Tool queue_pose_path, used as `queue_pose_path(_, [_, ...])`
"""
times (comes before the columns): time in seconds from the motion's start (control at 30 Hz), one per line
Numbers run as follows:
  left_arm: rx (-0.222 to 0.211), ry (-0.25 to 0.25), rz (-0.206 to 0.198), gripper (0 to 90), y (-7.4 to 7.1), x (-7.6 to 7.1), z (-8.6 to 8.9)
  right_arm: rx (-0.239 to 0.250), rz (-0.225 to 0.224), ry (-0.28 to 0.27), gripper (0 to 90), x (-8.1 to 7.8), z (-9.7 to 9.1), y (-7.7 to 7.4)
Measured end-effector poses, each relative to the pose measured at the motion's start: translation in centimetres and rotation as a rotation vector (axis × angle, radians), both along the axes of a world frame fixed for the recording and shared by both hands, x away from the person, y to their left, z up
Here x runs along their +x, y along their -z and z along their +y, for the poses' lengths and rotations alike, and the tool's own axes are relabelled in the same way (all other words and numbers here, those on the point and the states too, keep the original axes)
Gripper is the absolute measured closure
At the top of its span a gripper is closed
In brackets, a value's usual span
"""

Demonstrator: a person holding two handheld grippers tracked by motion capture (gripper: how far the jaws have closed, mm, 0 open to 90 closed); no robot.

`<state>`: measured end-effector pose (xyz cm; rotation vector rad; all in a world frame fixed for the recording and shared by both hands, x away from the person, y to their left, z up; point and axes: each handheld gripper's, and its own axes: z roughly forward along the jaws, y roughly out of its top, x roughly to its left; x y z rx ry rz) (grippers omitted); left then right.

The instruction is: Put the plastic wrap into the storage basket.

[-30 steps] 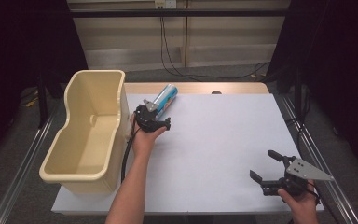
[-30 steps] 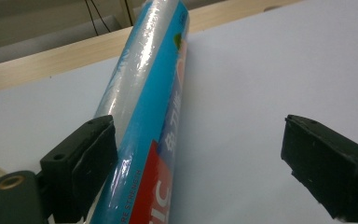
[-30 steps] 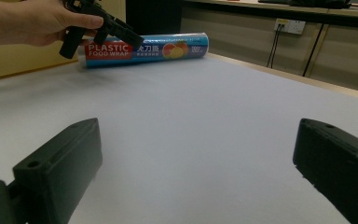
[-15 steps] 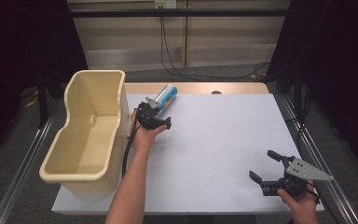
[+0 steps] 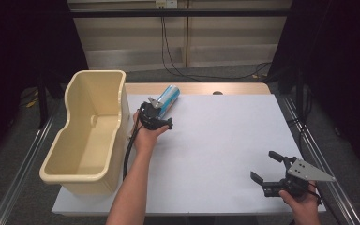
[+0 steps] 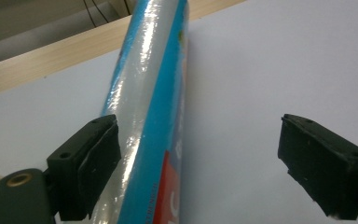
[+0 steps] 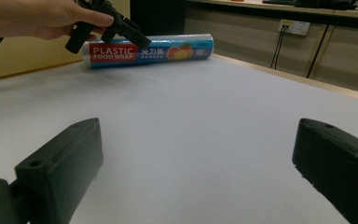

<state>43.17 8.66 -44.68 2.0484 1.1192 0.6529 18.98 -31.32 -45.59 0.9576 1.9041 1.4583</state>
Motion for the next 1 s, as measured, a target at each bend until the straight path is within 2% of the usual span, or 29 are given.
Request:
queue_pose_path(0.03, [0.018, 0.002, -0.003, 12.3, -0.1, 0.1, 0.2, -0.001, 0.000, 0.001, 1.3, 0.0, 0.0, 0.0])
queue_pose_path(0.1, [0.020, -0.012, -0.001, 10.6, -0.1, 0.4, 0.5, 0.001, 0.000, 0.001, 1.3, 0.2, 0.0, 0.1])
queue_pose_path(0.13, [0.004, -0.021, 0.001, 10.7, -0.1, 0.6, 0.8, 0.000, 0.001, 0.001, 1.3, 0.2, 0.0, 0.1])
queue_pose_path(0.23, [0.006, -0.023, 0.037, 10.9, 0.2, 1.0, 1.2, -0.004, 0.003, -0.006, 1.3, 0.2, 0.1, 0.1])
queue_pose_path(0.27, [0.012, -0.027, 0.036, 9.7, 0.3, 1.0, 1.2, -0.003, 0.003, -0.009, 1.3, 0.2, 0.1, 0.1])
queue_pose_path(0.4, [-0.008, -0.043, 0.048, 9.8, 0.4, 1.2, 1.3, -0.006, 0.005, -0.013, 1.4, 0.2, 0.2, 0.2])
queue_pose_path(0.53, [0.068, -0.073, 0.133, 9.2, 1.3, 1.5, 1.6, -0.006, 0.011, -0.022, 1.4, 0.3, 0.3, 0.2])
queue_pose_path(0.6, [0.122, -0.081, 0.130, 13.4, 1.3, 1.4, 1.4, -0.006, 0.008, -0.024, 1.5, 0.3, 0.4, 0.2])
queue_pose_path(0.63, [0.125, -0.094, 0.135, 20.6, 1.2, 1.3, 1.5, -0.006, 0.004, -0.024, 1.5, 0.3, 0.4, 0.2])
queue_pose_path(0.7, [0.078, -0.104, 0.166, 30.3, 0.9, 1.2, 1.9, -0.003, 0.010, -0.024, 1.5, 0.3, 0.4, 0.2])
queue_pose_path(0.9, [0.124, -0.064, 0.189, 31.0, 0.7, 0.7, 1.5, -0.006, 0.012, -0.029, 1.6, 0.4, 0.6, 0.3])
queue_pose_path(1.0, [0.159, -0.041, 0.209, 31.5, 0.5, -0.1, 1.1, -0.008, 0.011, -0.032, 1.6, 0.4, 0.6, 0.2])
